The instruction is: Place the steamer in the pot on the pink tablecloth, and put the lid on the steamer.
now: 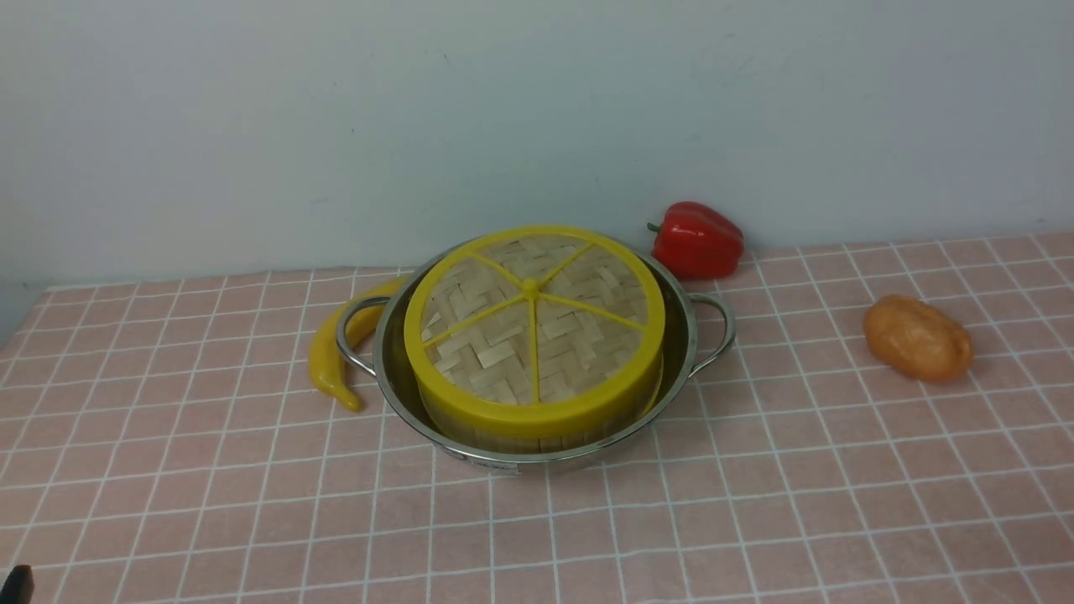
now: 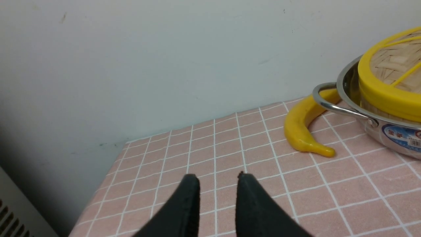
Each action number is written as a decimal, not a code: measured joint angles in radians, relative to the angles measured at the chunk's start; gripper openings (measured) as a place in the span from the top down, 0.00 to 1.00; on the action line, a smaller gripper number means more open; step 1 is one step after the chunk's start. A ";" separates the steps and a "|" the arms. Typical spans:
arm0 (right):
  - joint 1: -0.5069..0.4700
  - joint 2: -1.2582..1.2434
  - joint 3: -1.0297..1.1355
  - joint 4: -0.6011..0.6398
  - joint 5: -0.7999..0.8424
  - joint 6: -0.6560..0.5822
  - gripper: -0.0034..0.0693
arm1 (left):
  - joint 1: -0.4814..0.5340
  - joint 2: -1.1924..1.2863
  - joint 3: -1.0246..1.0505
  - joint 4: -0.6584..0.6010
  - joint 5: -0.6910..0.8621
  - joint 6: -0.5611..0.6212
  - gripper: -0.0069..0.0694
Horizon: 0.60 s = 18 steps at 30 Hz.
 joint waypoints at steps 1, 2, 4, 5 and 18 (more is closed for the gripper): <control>0.000 0.000 0.000 0.000 0.000 0.000 0.62 | 0.000 0.000 0.000 0.000 0.000 -0.001 0.70; 0.000 0.000 0.000 0.000 0.000 0.000 0.62 | 0.000 0.000 0.000 0.000 0.000 -0.001 0.69; 0.000 0.000 0.000 0.000 0.000 0.000 0.62 | 0.000 0.000 0.000 -0.001 0.000 -0.001 0.68; 0.000 0.000 0.000 0.000 0.000 0.000 0.62 | 0.000 0.000 0.000 -0.001 0.000 -0.001 0.67; 0.000 0.000 0.000 0.000 0.000 0.004 0.62 | 0.000 0.000 0.000 -0.001 0.000 -0.001 0.63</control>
